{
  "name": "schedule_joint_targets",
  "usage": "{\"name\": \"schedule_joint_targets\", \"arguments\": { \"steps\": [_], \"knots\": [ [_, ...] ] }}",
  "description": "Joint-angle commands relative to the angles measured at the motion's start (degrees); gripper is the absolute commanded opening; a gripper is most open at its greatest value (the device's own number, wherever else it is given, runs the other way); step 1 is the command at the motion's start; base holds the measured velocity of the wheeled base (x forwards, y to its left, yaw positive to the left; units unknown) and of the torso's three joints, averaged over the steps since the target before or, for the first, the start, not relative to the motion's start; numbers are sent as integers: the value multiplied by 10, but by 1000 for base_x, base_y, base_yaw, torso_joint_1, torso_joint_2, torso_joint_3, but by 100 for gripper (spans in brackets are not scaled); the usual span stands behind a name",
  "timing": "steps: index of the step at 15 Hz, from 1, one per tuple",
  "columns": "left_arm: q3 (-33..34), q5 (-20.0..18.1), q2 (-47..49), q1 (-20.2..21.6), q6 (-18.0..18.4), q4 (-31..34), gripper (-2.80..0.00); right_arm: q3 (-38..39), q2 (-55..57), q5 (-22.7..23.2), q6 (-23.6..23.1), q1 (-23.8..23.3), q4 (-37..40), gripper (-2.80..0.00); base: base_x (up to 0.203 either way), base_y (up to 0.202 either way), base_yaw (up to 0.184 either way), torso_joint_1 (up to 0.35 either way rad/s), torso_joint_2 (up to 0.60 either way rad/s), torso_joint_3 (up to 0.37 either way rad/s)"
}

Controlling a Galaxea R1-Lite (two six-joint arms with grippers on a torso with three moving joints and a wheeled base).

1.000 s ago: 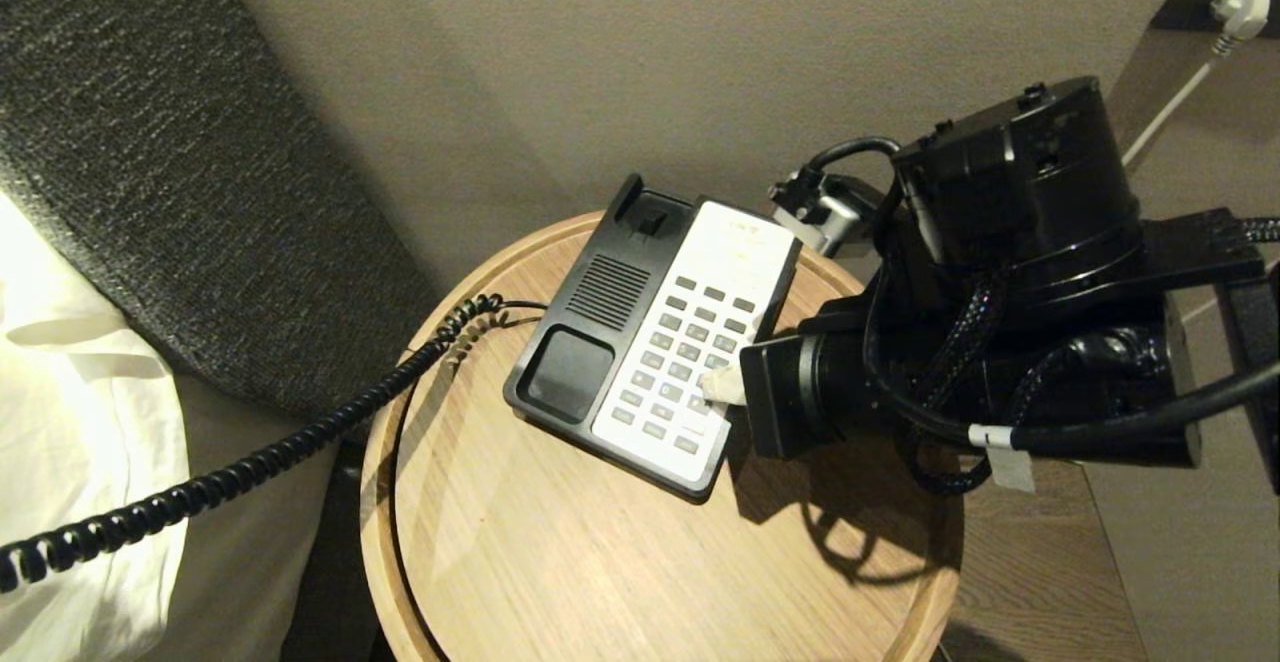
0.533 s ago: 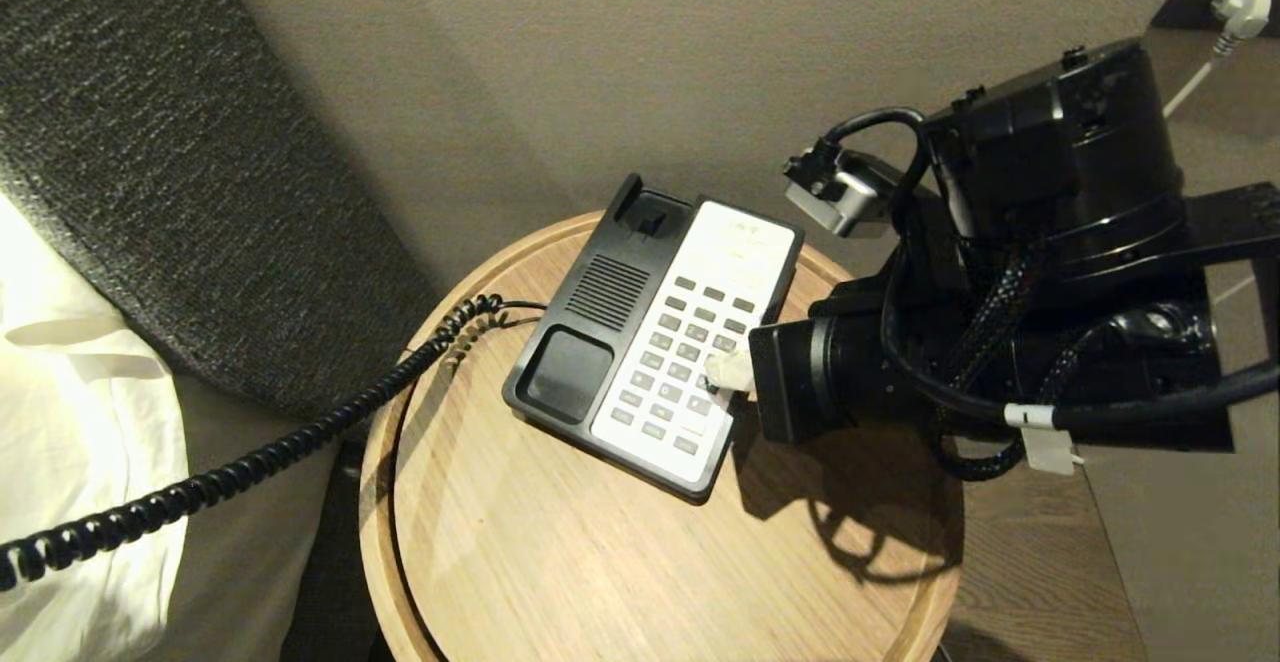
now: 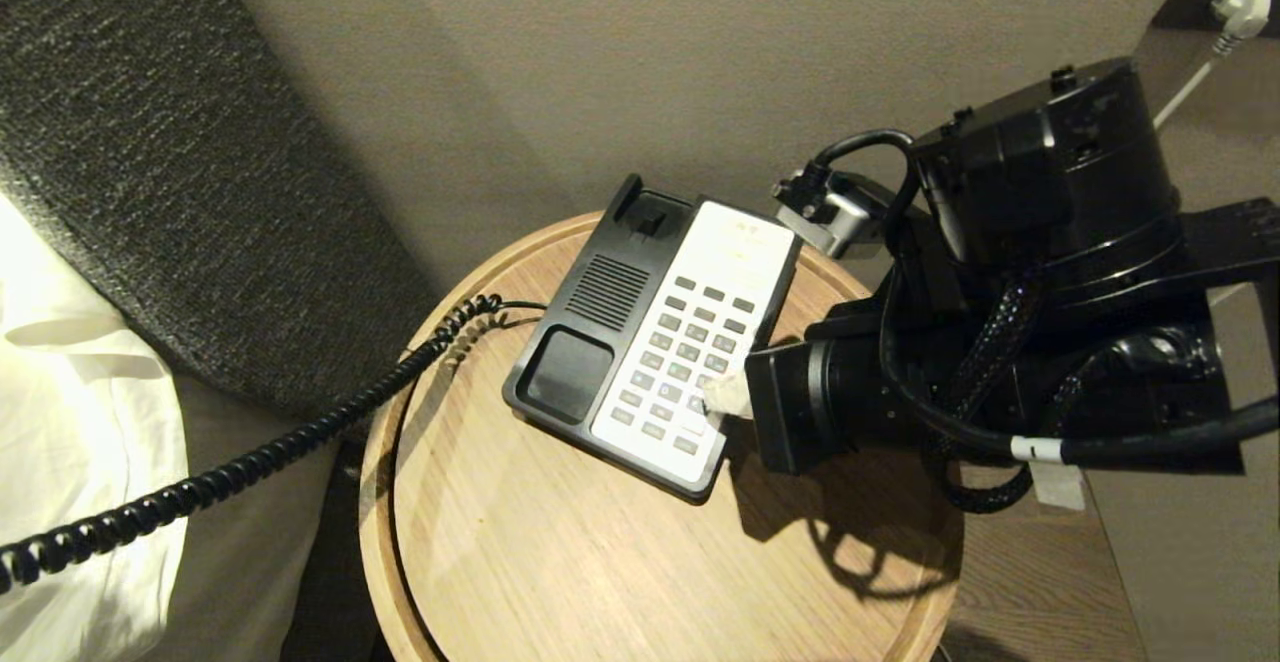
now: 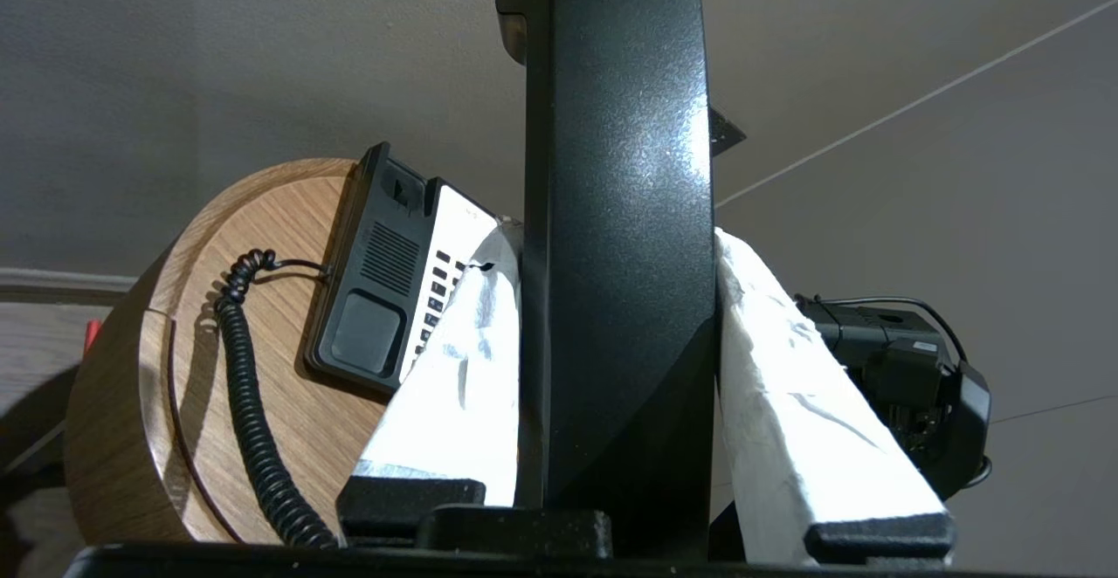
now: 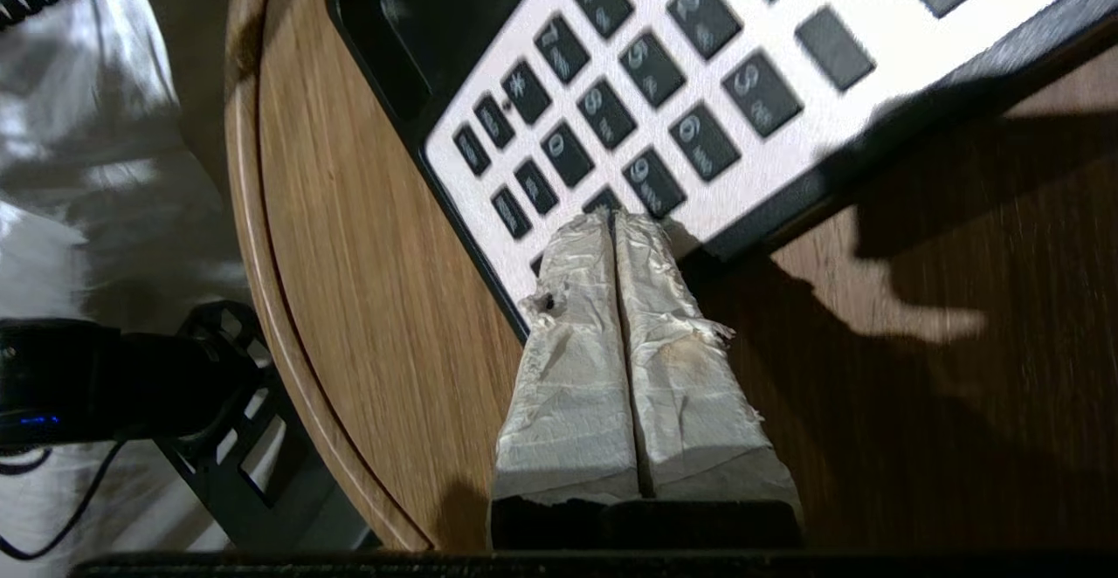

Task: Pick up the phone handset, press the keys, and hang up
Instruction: Dial the number

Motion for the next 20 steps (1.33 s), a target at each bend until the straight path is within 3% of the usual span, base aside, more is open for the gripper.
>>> {"name": "schedule_joint_targets", "arguments": {
  "steps": [1,20],
  "knots": [
    [0,0,2,0,-2,1,-280,1,1,0,1,0,7,-280,0,0,0,0,0,0],
    [0,0,-1,0,-2,1,-280,-1,18,-4,-1,-1,2,-280,0,0,0,0,0,0]
  ]
}}
